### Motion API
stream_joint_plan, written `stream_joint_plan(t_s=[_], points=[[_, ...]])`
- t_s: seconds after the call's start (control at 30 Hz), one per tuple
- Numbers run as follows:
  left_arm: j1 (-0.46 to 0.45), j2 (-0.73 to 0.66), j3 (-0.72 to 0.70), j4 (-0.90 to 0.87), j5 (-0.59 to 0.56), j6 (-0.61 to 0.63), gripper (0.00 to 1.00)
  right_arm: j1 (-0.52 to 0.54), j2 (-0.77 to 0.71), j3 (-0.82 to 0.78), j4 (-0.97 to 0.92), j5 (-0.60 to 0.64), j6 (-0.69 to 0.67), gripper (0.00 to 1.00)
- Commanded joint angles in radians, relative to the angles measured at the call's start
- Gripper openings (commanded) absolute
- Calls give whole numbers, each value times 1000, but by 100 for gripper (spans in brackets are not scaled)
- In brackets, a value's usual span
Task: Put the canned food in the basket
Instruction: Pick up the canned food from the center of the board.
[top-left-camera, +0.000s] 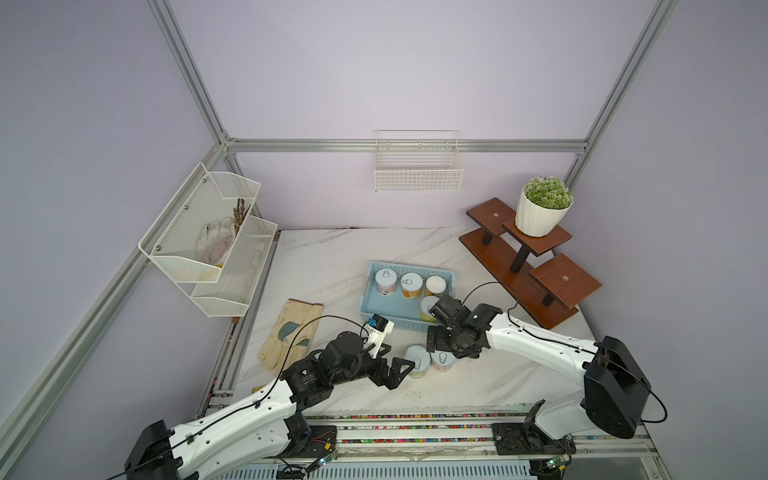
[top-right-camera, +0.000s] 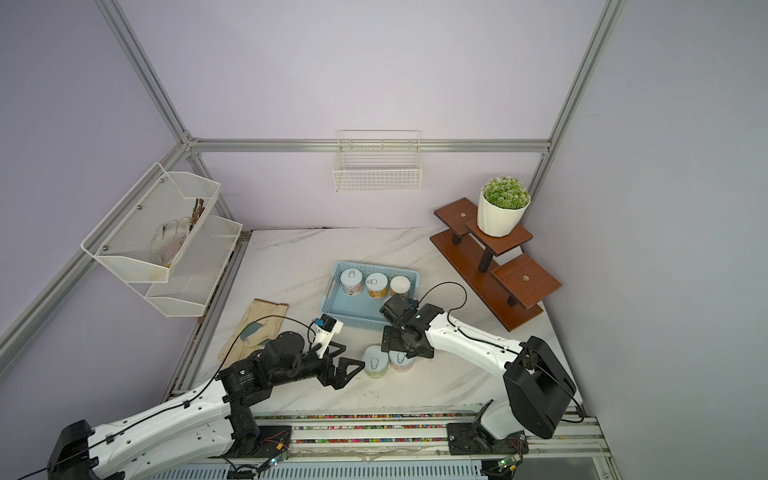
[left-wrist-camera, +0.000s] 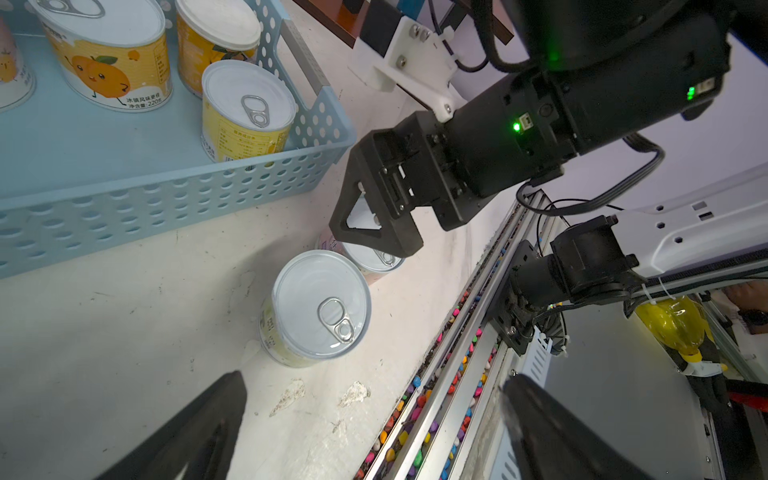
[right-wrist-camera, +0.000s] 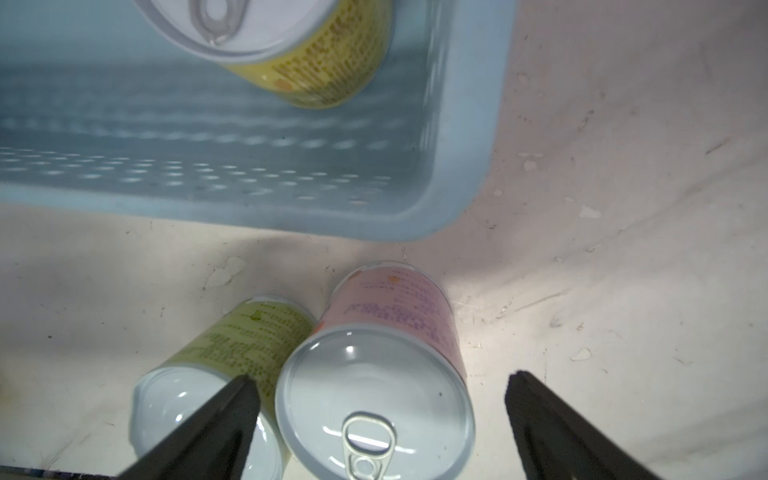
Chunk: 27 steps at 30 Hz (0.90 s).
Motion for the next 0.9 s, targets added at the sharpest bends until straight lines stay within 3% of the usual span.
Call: stream_joint_plan(t_s=[0.0, 0.47, 0.87], points=[[-2, 4, 8, 47, -10, -12, 100, 7, 27, 38, -14, 24, 19, 99], [-3, 27, 5, 56, -7, -14, 100, 13, 80, 30, -54, 17, 26, 95], [-2, 61, 7, 78, 7, -16, 100, 30, 18, -23, -80, 3, 54, 92]])
